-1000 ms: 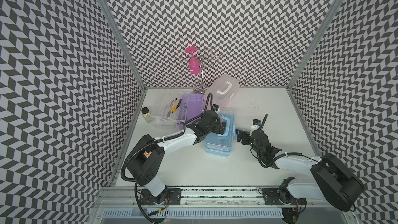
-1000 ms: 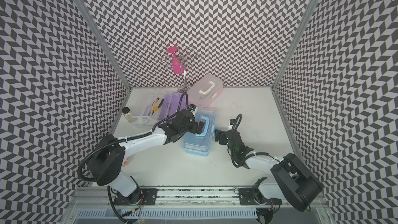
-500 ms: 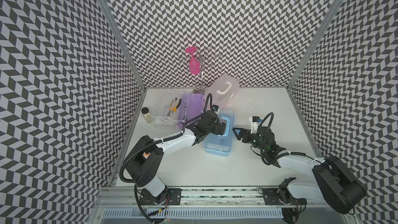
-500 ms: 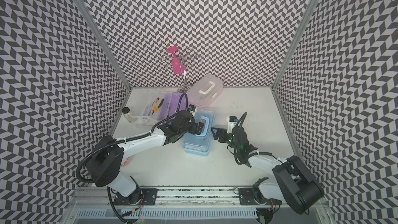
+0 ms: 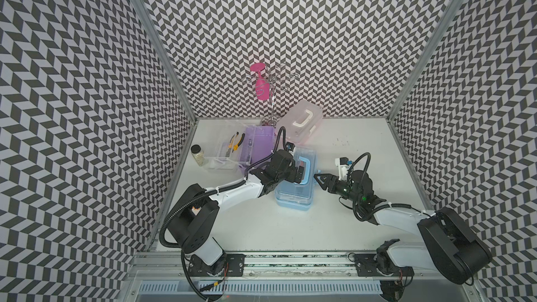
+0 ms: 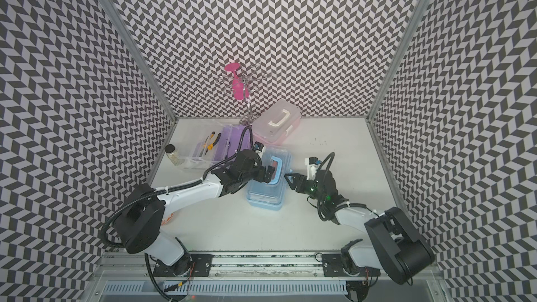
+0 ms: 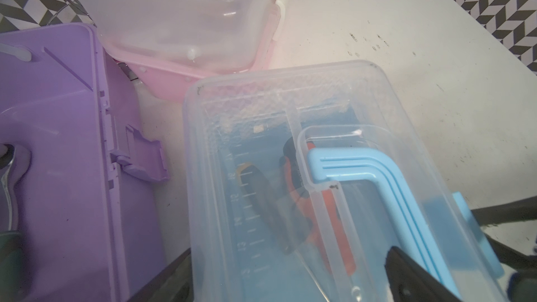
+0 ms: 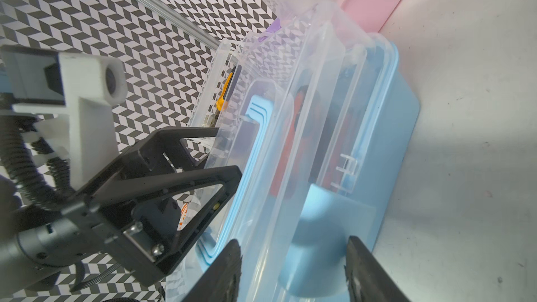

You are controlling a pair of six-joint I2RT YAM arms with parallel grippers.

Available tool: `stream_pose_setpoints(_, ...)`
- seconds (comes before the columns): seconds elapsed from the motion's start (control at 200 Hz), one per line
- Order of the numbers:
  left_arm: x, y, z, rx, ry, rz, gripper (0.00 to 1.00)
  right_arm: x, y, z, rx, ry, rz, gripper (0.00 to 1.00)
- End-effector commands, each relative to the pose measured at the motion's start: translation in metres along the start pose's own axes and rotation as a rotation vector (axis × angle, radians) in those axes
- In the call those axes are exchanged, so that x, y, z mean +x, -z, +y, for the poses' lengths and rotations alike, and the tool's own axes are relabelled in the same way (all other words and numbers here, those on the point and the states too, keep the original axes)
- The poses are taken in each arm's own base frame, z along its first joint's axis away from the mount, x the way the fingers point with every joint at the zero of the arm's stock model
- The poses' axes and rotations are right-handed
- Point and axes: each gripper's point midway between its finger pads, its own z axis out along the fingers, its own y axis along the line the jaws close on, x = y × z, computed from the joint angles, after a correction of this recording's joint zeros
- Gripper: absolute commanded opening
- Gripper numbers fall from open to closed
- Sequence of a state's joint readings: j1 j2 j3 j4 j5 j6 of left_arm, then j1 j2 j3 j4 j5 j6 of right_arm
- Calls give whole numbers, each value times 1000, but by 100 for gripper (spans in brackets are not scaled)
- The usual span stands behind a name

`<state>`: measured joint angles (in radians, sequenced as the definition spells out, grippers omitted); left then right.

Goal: Close toolboxes
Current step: Fasten the toolbox latch on the toolbox.

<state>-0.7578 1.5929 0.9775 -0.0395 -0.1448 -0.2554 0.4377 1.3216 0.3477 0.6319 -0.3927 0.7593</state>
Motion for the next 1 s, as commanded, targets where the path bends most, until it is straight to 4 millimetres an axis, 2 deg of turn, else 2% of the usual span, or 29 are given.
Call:
stream_pose_setpoints(0.0,8,5,1,-1,-8,23,99,-3,2,5,-27,-7,-8,50)
stream_pose_setpoints(0.105,7,5,1,-1,-8,22,99,-4,-1,4,-20,-6,0,41)
stream_pose_setpoints(0.29,6,5,0,1,-9,21,99,-5,-6,2,-1,10,17,36)
stream_pose_setpoints(0.997,7,-1,-3,16,-14,30,99,0,-17,-16,84,37,67,30)
